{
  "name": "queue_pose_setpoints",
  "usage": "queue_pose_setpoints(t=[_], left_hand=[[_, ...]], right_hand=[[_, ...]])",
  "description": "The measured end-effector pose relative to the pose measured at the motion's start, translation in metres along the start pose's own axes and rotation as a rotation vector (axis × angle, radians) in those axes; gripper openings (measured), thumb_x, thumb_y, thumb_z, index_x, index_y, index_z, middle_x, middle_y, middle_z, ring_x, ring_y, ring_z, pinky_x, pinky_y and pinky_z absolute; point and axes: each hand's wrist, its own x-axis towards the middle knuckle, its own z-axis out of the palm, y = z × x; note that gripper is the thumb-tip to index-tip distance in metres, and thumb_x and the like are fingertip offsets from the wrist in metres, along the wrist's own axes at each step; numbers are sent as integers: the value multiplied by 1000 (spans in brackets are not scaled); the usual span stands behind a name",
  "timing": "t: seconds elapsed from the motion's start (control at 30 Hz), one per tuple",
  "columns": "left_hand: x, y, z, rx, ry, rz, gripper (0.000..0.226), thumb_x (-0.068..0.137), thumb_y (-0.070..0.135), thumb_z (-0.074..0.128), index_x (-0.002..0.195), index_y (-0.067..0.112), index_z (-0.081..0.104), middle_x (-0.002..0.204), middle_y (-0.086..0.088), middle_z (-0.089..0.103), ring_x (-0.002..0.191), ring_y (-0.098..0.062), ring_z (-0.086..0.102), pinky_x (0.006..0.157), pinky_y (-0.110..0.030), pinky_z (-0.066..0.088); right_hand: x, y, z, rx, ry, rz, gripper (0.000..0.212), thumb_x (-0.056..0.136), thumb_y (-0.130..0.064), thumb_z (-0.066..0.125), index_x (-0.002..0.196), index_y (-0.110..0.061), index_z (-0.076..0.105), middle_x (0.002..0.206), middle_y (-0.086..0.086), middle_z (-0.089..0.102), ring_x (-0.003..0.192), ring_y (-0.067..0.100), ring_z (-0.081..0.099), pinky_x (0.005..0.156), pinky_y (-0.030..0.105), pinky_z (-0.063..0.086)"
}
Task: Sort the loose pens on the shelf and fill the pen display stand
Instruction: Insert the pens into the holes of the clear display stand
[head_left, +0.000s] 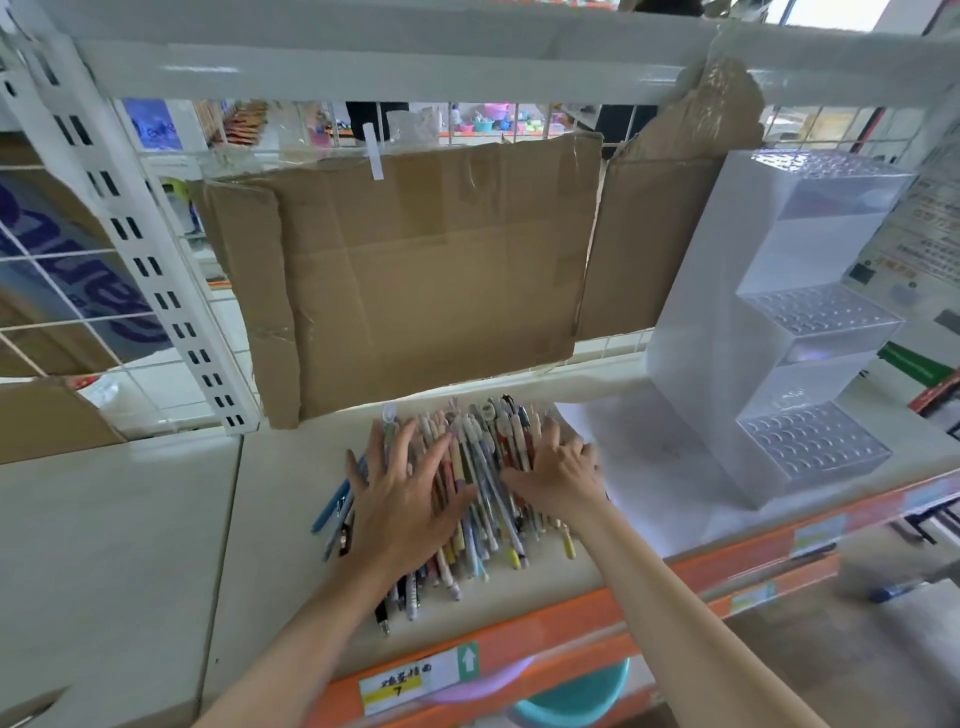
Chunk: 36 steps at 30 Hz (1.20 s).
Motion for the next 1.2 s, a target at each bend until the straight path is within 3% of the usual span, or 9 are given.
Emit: queue_pose_setpoints(t=[0.13, 0.3, 0.5, 0.6, 0.77, 0.87, 1.0, 1.1, 1.2], left_hand=[[-4, 5, 1, 33, -21, 144, 69, 82, 76, 15, 144, 47, 16, 156, 7, -1, 143, -30, -7, 111, -59, -2], [-7, 7, 3, 81, -62, 124, 65, 85, 71, 28, 143, 42, 25, 156, 4, 7, 143, -30, -3, 111, -56, -6], [-10, 34, -3, 4, 132, 161, 47, 83, 41, 60, 123, 17, 58, 132, -11, 49, 132, -35, 37, 108, -61, 23], [-10, 52, -3, -68, 184, 126, 40, 80, 31, 63, 114, 10, 63, 119, -13, 55, 119, -35, 48, 102, -55, 36], [-5, 78, 3, -101, 222, 87, 34, 79, 25, 66, 109, 8, 65, 109, -11, 58, 108, -32, 52, 96, -45, 39], [0, 89, 8, -57, 226, 57, 32, 76, 21, 70, 106, 10, 66, 107, -9, 59, 106, -30, 53, 94, -44, 39], [-1, 94, 12, -26, 176, 14, 36, 72, 17, 75, 107, 12, 66, 107, -7, 59, 103, -29, 54, 92, -43, 40], [-3, 94, 12, -12, 130, -15, 38, 71, 15, 75, 108, 13, 67, 107, -7, 59, 105, -30, 54, 94, -44, 42], [-3, 92, 13, -36, 145, 19, 33, 74, 23, 70, 105, 14, 67, 105, -4, 59, 103, -28, 54, 94, -43, 42]], right_hand=[[1, -4, -3, -7, -22, 18, 77, 76, -38, 61, 137, -12, 21, 132, 16, 34, 123, 33, 29, 100, 44, 39], [1, 10, -5, -13, 5, 22, 65, 82, -21, 60, 133, -5, 24, 132, 16, 34, 122, 30, 32, 96, 36, 40], [6, 24, -10, 53, -4, 45, 50, 83, -17, 62, 120, -6, 30, 107, 11, 56, 95, 29, 53, 76, 33, 45], [13, 33, -19, 113, -22, 46, 54, 79, -22, 69, 116, -6, 33, 88, 3, 50, 88, 27, 53, 71, 31, 44], [18, 53, -32, 434, -150, 49, 39, 80, -15, 68, 108, -9, 41, 87, 10, 64, 65, 21, 66, 68, 41, 59], [19, 56, -36, 441, -188, -12, 36, 81, -10, 64, 108, -7, 41, 87, 14, 67, 67, 25, 66, 69, 46, 58], [21, 56, -37, 243, -173, -104, 40, 79, -22, 65, 106, -11, 38, 94, 8, 61, 87, 27, 64, 73, 38, 55], [22, 57, -41, 264, -196, -89, 38, 75, -21, 66, 102, -12, 41, 86, 5, 57, 78, 21, 62, 64, 33, 53], [23, 62, -44, 344, -220, -85, 34, 74, -20, 66, 101, -12, 46, 87, 6, 61, 75, 19, 61, 65, 32, 53]])
